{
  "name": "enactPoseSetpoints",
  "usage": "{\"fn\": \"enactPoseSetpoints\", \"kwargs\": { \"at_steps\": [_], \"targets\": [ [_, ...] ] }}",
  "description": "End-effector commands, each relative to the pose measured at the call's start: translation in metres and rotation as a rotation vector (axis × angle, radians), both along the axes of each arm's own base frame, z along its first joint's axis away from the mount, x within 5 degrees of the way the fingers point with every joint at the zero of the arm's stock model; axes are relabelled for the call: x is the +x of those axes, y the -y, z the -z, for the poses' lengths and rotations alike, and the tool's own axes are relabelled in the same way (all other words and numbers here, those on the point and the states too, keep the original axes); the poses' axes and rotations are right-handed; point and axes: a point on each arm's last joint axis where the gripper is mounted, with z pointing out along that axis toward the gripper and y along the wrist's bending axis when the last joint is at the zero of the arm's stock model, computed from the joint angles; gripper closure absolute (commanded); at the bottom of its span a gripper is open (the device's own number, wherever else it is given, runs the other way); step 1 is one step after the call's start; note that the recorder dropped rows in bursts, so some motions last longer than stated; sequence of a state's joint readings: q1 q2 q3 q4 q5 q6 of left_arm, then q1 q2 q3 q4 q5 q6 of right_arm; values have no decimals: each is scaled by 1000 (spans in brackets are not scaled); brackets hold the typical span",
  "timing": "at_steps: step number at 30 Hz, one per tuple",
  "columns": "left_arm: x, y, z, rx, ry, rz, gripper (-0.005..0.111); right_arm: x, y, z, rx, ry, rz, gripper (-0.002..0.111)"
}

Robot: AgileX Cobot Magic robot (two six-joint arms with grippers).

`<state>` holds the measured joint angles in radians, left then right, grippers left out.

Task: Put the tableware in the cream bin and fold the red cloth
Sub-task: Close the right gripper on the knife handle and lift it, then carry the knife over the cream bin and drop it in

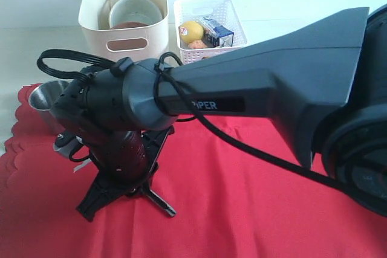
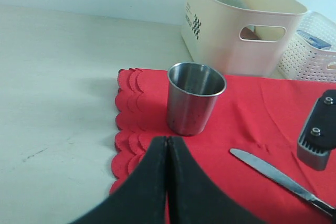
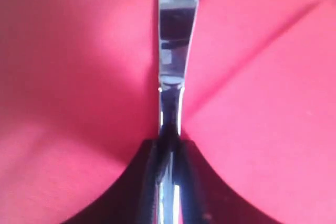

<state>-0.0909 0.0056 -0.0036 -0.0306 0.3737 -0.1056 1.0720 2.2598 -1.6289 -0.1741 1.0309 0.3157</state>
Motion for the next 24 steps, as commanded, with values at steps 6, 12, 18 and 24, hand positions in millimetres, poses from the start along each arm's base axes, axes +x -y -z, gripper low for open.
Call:
{"fn": "enactPoseSetpoints", "kwargs": {
  "at_steps": [6,12,18,24],
  "targets": [
    [0,0,0,-11,10,-2,107,5,18,-52,-74,111,-33,108],
    [0,0,0,-11,10,-2,107,7,27,-104,2,244,-59,108],
    [0,0,0,-11,10,-2,107,12,34,-161,163,438,-112,108],
    [0,0,0,-11,10,-2,107,33,38,-202,436,613,-135,108]
  ]
}}
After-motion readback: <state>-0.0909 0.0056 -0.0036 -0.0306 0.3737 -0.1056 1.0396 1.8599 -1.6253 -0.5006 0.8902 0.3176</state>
